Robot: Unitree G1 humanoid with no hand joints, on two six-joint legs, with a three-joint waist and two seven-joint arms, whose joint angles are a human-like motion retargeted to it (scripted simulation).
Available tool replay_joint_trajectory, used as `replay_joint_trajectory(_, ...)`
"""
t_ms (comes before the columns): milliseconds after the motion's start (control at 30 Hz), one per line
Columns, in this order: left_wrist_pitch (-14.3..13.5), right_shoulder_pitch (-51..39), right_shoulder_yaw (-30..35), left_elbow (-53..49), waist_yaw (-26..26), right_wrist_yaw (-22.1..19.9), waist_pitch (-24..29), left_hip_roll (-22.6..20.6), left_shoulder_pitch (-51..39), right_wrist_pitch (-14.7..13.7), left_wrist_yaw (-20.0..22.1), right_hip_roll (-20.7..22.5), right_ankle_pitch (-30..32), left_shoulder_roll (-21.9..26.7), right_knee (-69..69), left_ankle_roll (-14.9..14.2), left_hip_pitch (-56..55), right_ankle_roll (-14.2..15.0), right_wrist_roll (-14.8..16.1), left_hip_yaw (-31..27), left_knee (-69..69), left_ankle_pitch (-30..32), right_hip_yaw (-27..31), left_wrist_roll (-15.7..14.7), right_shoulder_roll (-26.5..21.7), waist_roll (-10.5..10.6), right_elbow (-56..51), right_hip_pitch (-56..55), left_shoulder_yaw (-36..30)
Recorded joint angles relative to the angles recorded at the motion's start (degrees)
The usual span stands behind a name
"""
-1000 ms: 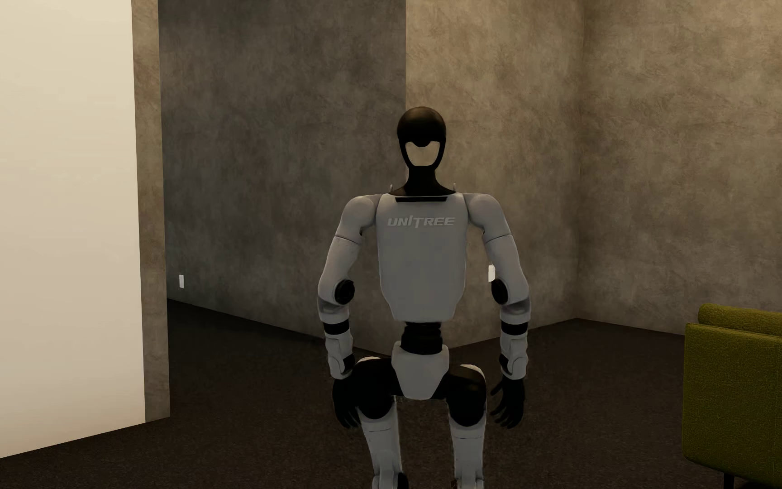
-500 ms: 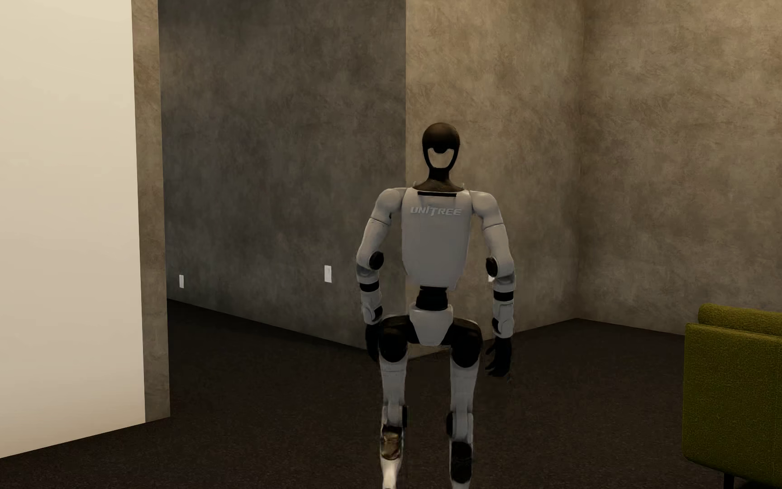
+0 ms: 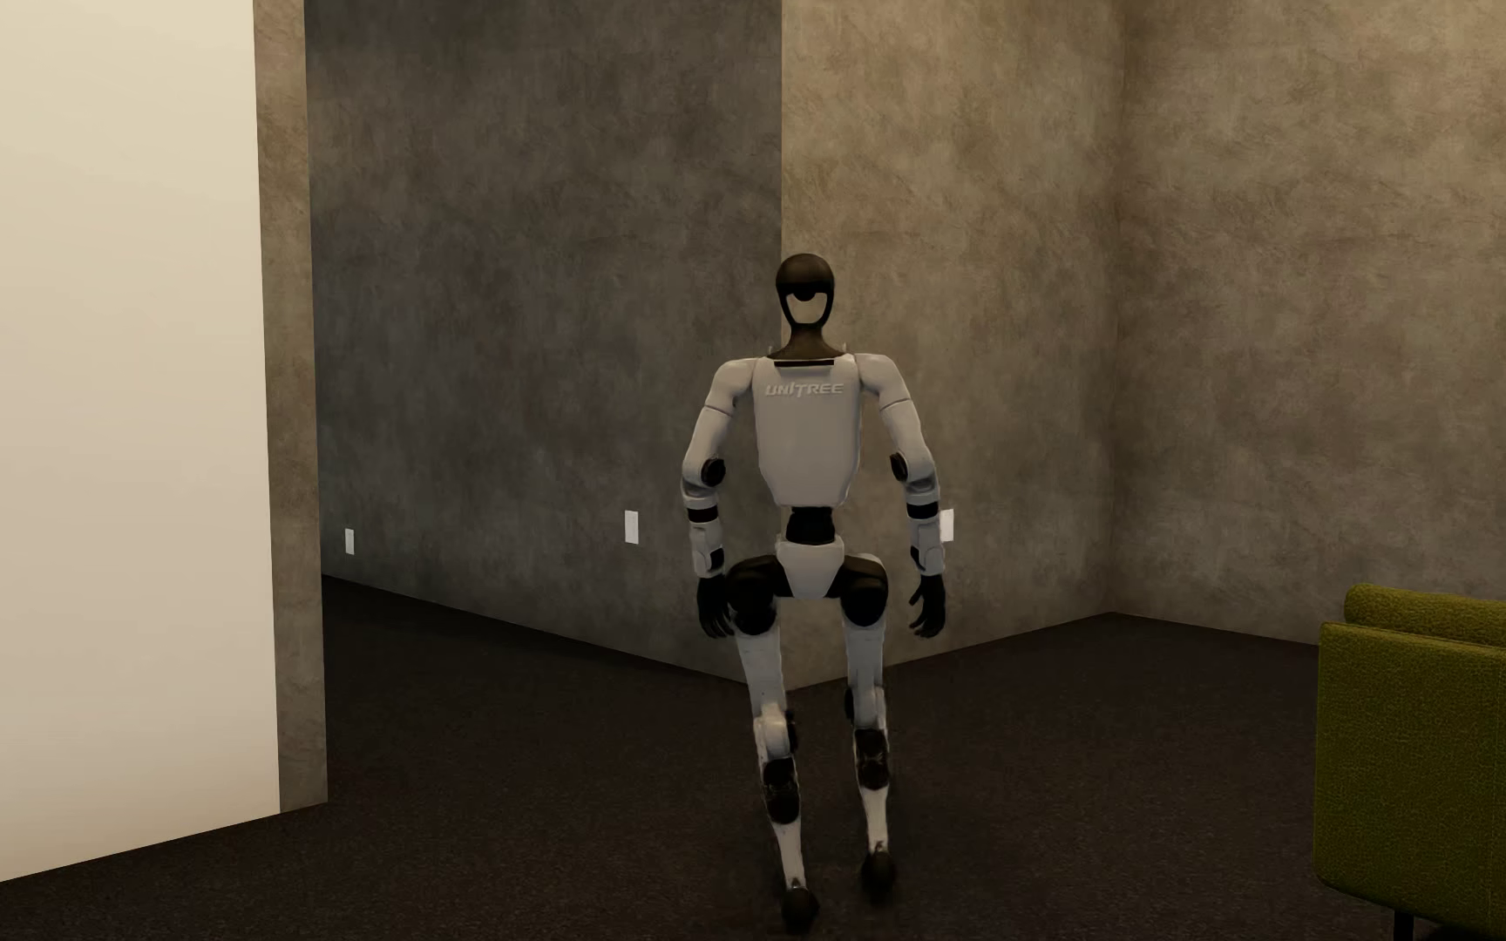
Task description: Avoid the corner
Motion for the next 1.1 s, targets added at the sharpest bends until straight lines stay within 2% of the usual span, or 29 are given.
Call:
replay_joint_trajectory(67, 0.00, 2.15, -1.72, -2.76, -3.38, 0.00, -1.45, 1.17, -2.83, 0.00, 0.00, 0.06, 4.48, 0.19, -20.73, 0.00, 5.85, 0.00, 0.00, 0.00, -2.75, -7.46, 0.00, 0.00, -0.72, 2.01, -0.26, -4.31, 3.99)
replay_joint_trajectory(100, 0.00, 2.93, -2.51, -4.74, -4.77, 0.00, -2.18, 1.97, -3.27, 0.00, 0.00, -0.67, 5.91, 0.64, -23.68, 0.00, 8.69, 0.00, 0.00, 0.00, -2.98, -9.80, 0.00, 0.00, -0.84, 2.70, 0.09, -6.53, 6.13)
replay_joint_trajectory(133, 0.00, 4.05, -2.60, -4.49, -6.59, 0.00, -3.12, 2.07, -4.77, 0.00, 0.00, -2.27, 6.10, 1.06, -21.98, 0.00, 10.08, 0.00, 0.00, 0.00, -1.52, -11.29, 0.00, 0.00, -1.08, 3.89, 0.49, -8.49, 5.30)
replay_joint_trajectory(167, 0.00, 4.62, -2.09, -6.05, -8.70, 0.00, -2.61, 2.90, -3.84, 0.00, 0.00, -1.65, 9.33, 0.66, -16.82, 0.00, 12.75, 0.00, 0.00, 0.00, 2.08, -10.61, 0.00, 0.00, -1.72, 5.17, 1.21, -8.69, 6.90)
replay_joint_trajectory(200, 0.00, 5.19, -4.65, -7.78, -9.64, 0.00, -2.94, 4.34, -3.90, 0.00, 0.00, -0.18, 11.25, 0.35, -10.21, 0.00, 11.37, 0.00, 0.00, 0.00, 10.15, -3.12, 0.00, 0.00, -1.17, 7.11, 2.09, -10.38, 11.09)
replay_joint_trajectory(233, 0.00, 4.28, -2.51, -4.82, -9.78, 0.00, -2.35, 5.20, -3.40, 0.00, 0.00, 0.39, 9.32, -1.31, -6.29, 0.00, 8.32, 0.00, 0.00, 0.00, 22.19, 9.74, 0.00, 0.00, -1.40, 8.85, 4.61, -8.04, 7.73)
replay_joint_trajectory(267, 0.00, 3.44, -2.16, -4.17, -7.56, 0.00, -1.89, 5.54, -3.51, 0.00, 0.00, 0.51, 6.45, -1.75, -4.36, 0.00, 3.11, 0.00, 0.00, 0.00, 33.88, 18.53, 0.00, 0.00, -0.86, 8.96, 6.11, -5.86, 6.39)
replay_joint_trajectory(300, 0.00, 2.73, -1.83, -3.58, -4.96, 0.00, -1.40, 6.67, -3.77, 0.00, 0.00, 0.45, 4.52, -2.25, -4.92, 0.00, -2.78, 0.00, 0.00, 0.00, 41.09, 21.81, 0.00, 0.00, -0.09, 9.10, 6.70, -2.24, 3.92)
replay_joint_trajectory(333, 0.00, 2.44, -1.45, -3.26, -2.40, 0.00, -0.99, 6.08, -3.10, 0.00, 0.00, -1.22, 3.78, -2.67, -7.15, 0.00, -8.53, 0.00, 0.00, 0.00, 42.99, 22.16, 0.00, 0.00, 0.73, 7.66, 6.08, 2.80, 2.54)
replay_joint_trajectory(367, 0.00, 2.21, -1.08, 0.33, 0.29, 0.00, -0.84, 6.46, -2.95, 0.00, 0.00, -1.88, 2.63, -4.29, -10.22, 0.00, -15.13, 0.00, 0.00, 0.00, 41.13, 21.83, 0.00, 0.00, 1.05, 7.20, 4.74, 8.08, 2.88)
replay_joint_trajectory(400, 0.00, 2.63, 0.16, -1.44, 3.83, 0.00, -1.01, 5.68, -0.87, 0.00, 0.00, -3.03, 0.37, -3.96, -13.56, 0.00, -20.61, 0.00, 0.00, 0.00, 34.25, 23.62, 0.00, 0.00, 0.88, 5.49, 1.37, 13.22, 2.97)
replay_joint_trajectory(467, 0.00, 2.93, 0.13, 0.18, 10.65, 0.00, -1.37, 6.81, 2.01, 0.00, 0.00, -4.15, -3.28, -3.59, -18.59, 0.00, -29.76, 0.00, 0.00, 0.00, 20.21, 25.11, 0.00, 0.00, 0.21, 3.70, -4.13, 23.12, 0.90)
replay_joint_trajectory(500, 0.00, 2.56, -0.49, 0.16, 13.88, 0.00, -1.51, 7.65, 3.42, 0.00, 0.00, -4.10, -4.89, -2.93, -20.08, 0.00, -33.54, 0.00, 0.00, 0.00, 12.38, 21.23, 0.00, 0.00, -0.68, 3.72, -6.91, 27.31, 1.31)
replay_joint_trajectory(533, 0.00, 1.48, 0.02, 0.73, 17.71, 0.00, -1.68, 8.93, 4.56, 0.00, 0.00, -3.89, -6.25, -2.30, -20.87, 0.00, -36.05, 0.00, 0.00, 0.00, 5.30, 13.33, 0.00, 0.00, -1.97, 3.99, -8.36, 30.77, -0.05)
replay_joint_trajectory(567, 0.00, 0.24, 0.54, 2.27, 21.02, 0.00, -2.17, 11.02, 6.36, 0.00, 0.00, -4.00, -7.02, -2.10, -20.86, 0.00, -38.39, 0.00, 0.00, 0.00, 1.56, 2.69, 0.00, 0.00, -2.99, 3.56, -9.10, 33.21, 1.31)
replay_joint_trajectory(600, 0.00, -1.13, 0.80, 3.17, 24.32, 0.00, -1.81, 13.39, 8.05, 0.00, 0.00, -4.62, -5.95, -1.17, -20.48, 0.00, -39.04, 0.00, 0.00, 0.00, 0.33, -2.69, 0.00, 0.00, -3.35, 2.86, -8.79, 36.03, 0.83)
replay_joint_trajectory(633, 0.00, -1.92, 0.49, 5.16, 26.23, 0.00, -2.31, 14.40, 9.78, 0.00, 0.00, -5.80, -2.59, -1.01, -20.06, 0.00, -41.35, 0.00, 0.00, 0.00, 2.20, 7.69, 0.00, 0.00, -3.42, 1.79, -7.88, 38.38, 1.11)
replay_joint_trajectory(667, 0.00, -1.90, -1.20, 6.71, 25.83, 0.00, -2.92, 13.13, 10.64, 0.00, 0.00, -7.36, 3.90, -0.84, -18.03, 0.00, -45.10, 0.00, 0.00, 0.00, 8.17, 22.75, 0.00, 0.00, -3.01, 0.16, -7.32, 39.18, -0.64)
replay_joint_trajectory(700, 0.00, -1.58, -2.07, 8.94, 24.55, 0.00, -3.46, 9.51, 10.26, 0.00, 0.00, -9.34, 13.59, -0.91, -12.70, 0.00, -46.45, 0.00, 0.00, 0.00, 13.19, 26.82, 0.00, 0.00, -2.03, -2.76, -5.72, 37.04, -3.00)
replay_joint_trajectory(733, 0.00, -1.02, -2.07, 10.09, 22.50, 0.00, -3.11, 7.16, 9.26, 0.00, 0.00, -8.27, 21.43, -0.89, -4.44, 0.00, -44.13, 0.00, 0.00, 0.00, 16.16, 24.17, 0.00, 0.00, -1.51, -2.83, -3.38, 34.06, -4.89)
replay_joint_trajectory(767, 0.00, -1.19, -0.57, 9.11, 20.67, 0.00, -3.17, 4.27, 8.59, 0.00, 0.00, -7.57, 22.55, -0.81, 6.18, 0.00, -41.84, 0.00, 0.00, 0.00, 17.89, 21.96, 0.00, 0.00, -1.39, -3.17, -2.05, 27.46, -3.84)
replay_joint_trajectory(800, 0.00, -1.59, 0.65, 8.77, 17.94, 0.00, -1.66, 1.04, 7.75, 0.00, 0.00, -7.77, 16.87, -1.58, 15.61, 0.00, -35.84, 0.00, 0.00, 0.00, 16.57, 20.18, 0.00, 0.00, -1.25, -3.50, -1.45, 23.29, -0.88)
replay_joint_trajectory(833, 0.00, -1.18, 1.09, 7.20, 15.51, 0.00, -0.88, -1.01, 5.78, 0.00, 0.00, -5.17, 9.07, -1.64, 22.33, 0.00, -29.97, 0.00, 0.00, 0.00, 14.66, 17.66, 0.00, 0.00, -0.99, -2.63, -0.93, 16.95, -0.54)
replay_joint_trajectory(900, 0.00, 0.18, 2.57, 0.09, 9.33, 0.00, -1.09, -3.25, 2.23, 0.00, 0.00, -2.28, -1.21, -0.96, 23.98, 0.00, -17.89, 0.00, 0.00, 0.00, 8.39, 9.26, 0.00, 0.00, -0.31, -0.95, -0.99, 3.63, 1.10)
replay_joint_trajectory(933, 0.00, 0.67, 2.60, -4.18, 5.86, 0.00, 0.78, -1.47, 1.46, 0.00, 0.00, -0.05, -1.73, -0.79, 16.46, 0.00, -8.65, 0.00, 0.00, 0.00, 3.82, 5.56, 0.00, 0.00, -0.47, 0.75, -1.02, 1.82, 4.79)
replay_joint_trajectory(967, 0.00, 1.51, 2.86, -7.29, 2.39, 0.00, 0.87, -0.22, -0.31, 0.00, 0.00, 0.15, -1.32, -0.53, 7.97, 0.00, -2.80, 0.00, 0.00, 0.00, 0.99, 1.28, 0.00, 0.00, -0.49, 1.65, -1.35, -1.30, 6.84)
replay_joint_trajectory(1033, 0.00, 2.62, 1.92, -12.04, -2.74, 0.00, -0.09, 1.65, -5.22, 0.00, 0.00, -1.60, 1.52, -0.47, -12.53, 0.00, 5.95, 0.00, 0.00, 0.00, -3.47, -7.85, 0.00, 0.00, -0.69, 2.67, -2.10, -5.88, 10.00)
replay_joint_trajectory(1067, 0.00, 3.01, 1.47, -14.71, -4.56, 0.00, -0.99, 2.17, -7.40, 0.00, 0.00, -2.78, 1.92, 0.14, -22.66, 0.00, 8.84, 0.00, 0.00, 0.00, -4.06, -10.81, 0.00, 0.00, -0.46, 2.30, -2.51, -7.03, 10.90)
replay_joint_trajectory(1100, 0.00, 3.68, 1.28, -16.58, -5.46, 0.00, -1.82, 3.61, -9.17, 0.00, 0.00, -3.81, 1.92, 0.36, -25.87, 0.00, 12.05, 0.00, 0.00, 0.00, -4.50, -13.02, 0.00, 0.00, -0.59, 2.52, -2.87, -8.83, 11.68)
